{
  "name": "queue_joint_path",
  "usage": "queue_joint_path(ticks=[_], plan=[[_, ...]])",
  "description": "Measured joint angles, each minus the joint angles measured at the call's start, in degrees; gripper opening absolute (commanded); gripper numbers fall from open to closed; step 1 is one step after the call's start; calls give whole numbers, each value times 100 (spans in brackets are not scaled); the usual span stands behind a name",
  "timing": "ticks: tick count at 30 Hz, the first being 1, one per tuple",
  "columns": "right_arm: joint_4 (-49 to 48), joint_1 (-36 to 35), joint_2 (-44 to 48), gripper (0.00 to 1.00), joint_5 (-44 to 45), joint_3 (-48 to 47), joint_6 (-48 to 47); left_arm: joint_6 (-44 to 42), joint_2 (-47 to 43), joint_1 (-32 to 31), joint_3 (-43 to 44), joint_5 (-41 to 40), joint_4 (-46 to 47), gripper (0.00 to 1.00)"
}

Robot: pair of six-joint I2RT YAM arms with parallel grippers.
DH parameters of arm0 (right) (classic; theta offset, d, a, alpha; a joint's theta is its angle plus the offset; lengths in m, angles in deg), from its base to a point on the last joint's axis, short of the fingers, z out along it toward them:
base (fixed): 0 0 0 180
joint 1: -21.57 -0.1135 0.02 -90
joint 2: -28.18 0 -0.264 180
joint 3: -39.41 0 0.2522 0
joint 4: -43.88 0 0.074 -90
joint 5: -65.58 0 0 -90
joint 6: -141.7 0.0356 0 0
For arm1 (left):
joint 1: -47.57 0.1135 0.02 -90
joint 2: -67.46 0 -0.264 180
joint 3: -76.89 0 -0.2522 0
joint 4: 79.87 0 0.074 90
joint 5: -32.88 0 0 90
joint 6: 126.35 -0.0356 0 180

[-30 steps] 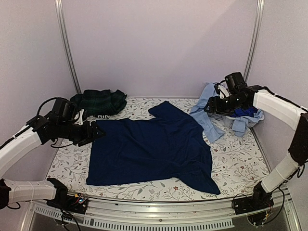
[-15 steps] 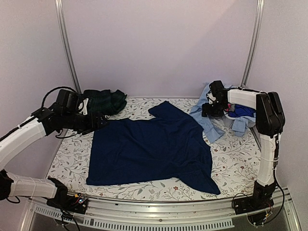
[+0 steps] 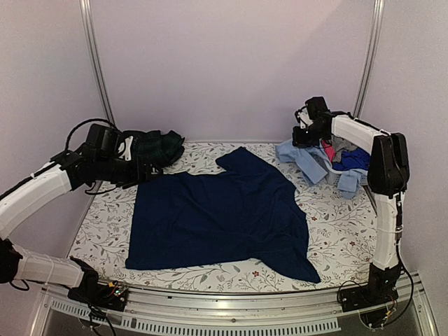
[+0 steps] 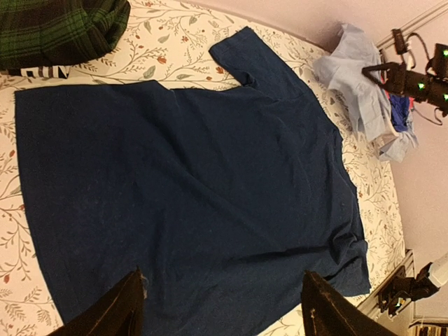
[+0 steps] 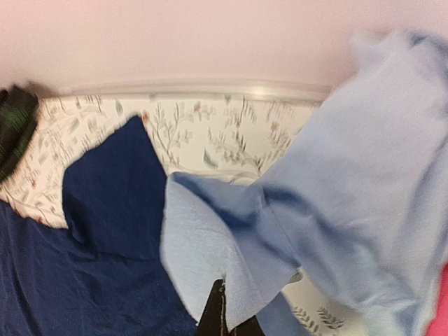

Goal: Fold and stack the mixed laundry pile
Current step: Adjust the crumpled T-shirt in the bin.

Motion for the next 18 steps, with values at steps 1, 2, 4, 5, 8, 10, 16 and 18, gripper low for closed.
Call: queue_joint_path(ticks=[1, 2, 4, 5, 8, 10, 16, 18], plan=[[-111, 52, 275, 0, 46, -24, 13, -15, 50, 0, 13, 11, 24, 77], [-190, 125, 529, 0, 129, -50, 42, -39, 98, 0, 26, 15, 42, 77], [-413, 468, 1137, 3, 354, -94, 170, -83, 188, 0, 61, 15, 44, 77], [-573, 793, 1488, 21, 533, -105, 293, -98, 225, 2, 76, 15, 44, 77], [-946, 1998, 2175, 68, 1130, -111, 610, -160, 350, 26, 140, 17, 44, 77], [-938, 2634, 2286, 79, 1611, -195, 667, -197, 420, 39, 186, 15, 42, 77], [-446, 2570, 1989, 89, 2031, -164, 662, -229, 658, 177, 302, 15, 46, 80], [-238, 2323, 1871, 87, 1910, -114, 566, -227, 730, 258, 323, 13, 37, 83]])
